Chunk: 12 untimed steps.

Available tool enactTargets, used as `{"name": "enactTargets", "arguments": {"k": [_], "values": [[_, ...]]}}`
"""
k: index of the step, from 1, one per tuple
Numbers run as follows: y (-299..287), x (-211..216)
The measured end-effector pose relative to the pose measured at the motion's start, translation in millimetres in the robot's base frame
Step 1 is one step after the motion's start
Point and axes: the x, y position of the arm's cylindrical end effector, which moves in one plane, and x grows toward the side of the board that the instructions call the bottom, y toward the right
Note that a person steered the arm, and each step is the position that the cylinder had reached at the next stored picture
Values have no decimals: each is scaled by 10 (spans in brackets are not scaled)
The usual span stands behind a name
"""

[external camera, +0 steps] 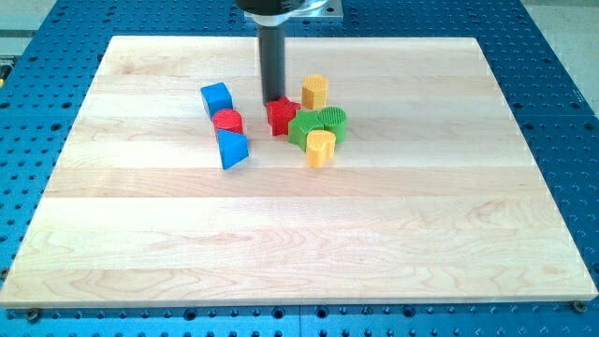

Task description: Adjust the green blocks red star and yellow heart at the center

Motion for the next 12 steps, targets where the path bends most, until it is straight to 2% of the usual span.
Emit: {"name": "enactTargets", "arguments": {"k": [1, 3, 7, 8, 9, 10, 12], "values": [[153, -190], [82, 217], [99, 286], [536, -101], [817, 245], [635, 414], [756, 254]]}}
